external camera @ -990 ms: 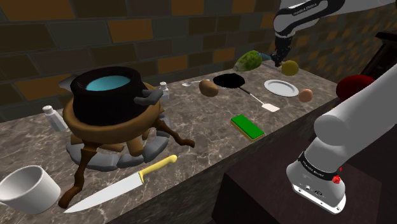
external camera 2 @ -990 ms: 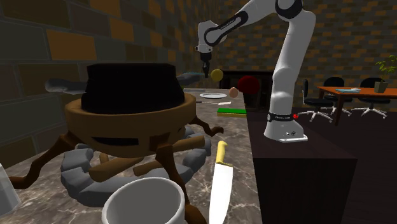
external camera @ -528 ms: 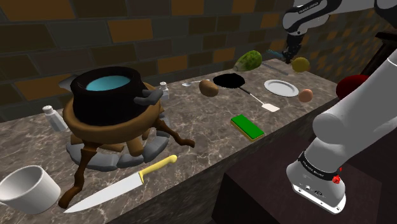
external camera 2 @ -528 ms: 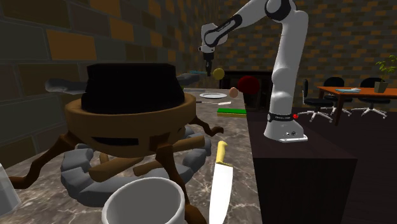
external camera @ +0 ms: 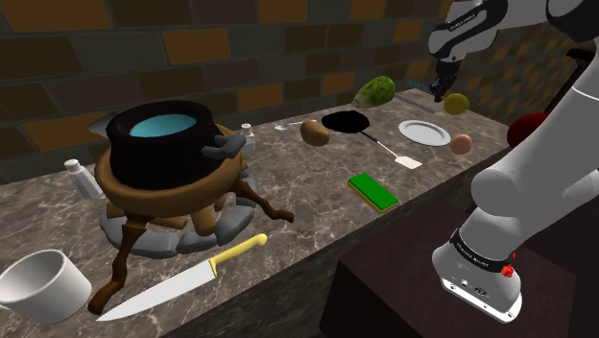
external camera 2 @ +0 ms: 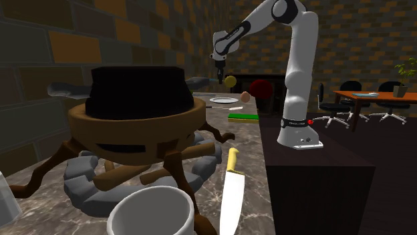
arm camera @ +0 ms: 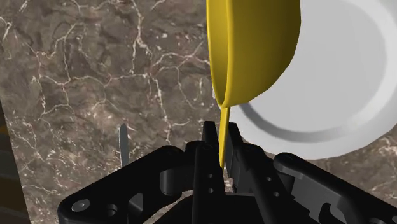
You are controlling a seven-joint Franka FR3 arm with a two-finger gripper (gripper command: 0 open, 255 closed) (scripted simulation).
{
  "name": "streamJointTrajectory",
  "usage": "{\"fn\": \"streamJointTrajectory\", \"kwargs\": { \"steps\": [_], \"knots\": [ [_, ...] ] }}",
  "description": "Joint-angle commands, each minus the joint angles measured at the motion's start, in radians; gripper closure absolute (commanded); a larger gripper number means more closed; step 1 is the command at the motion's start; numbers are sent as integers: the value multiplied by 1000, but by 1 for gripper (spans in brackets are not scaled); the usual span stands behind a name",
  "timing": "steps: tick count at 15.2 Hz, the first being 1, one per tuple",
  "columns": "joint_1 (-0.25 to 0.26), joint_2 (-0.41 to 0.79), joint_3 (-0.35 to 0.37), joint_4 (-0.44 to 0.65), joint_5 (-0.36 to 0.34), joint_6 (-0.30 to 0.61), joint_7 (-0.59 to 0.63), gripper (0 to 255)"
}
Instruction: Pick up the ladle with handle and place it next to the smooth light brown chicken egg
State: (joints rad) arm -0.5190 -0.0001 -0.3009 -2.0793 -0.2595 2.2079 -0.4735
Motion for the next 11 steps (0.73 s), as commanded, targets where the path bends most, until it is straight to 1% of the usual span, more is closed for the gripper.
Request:
{"fn": "streamJointTrajectory", "kwargs": {
  "steps": [1,11],
  "knots": [
    [0,11,0,-17,-1,28,6,255],
    [-6,76,-5,-83,-4,156,27,255]
  ]
}}
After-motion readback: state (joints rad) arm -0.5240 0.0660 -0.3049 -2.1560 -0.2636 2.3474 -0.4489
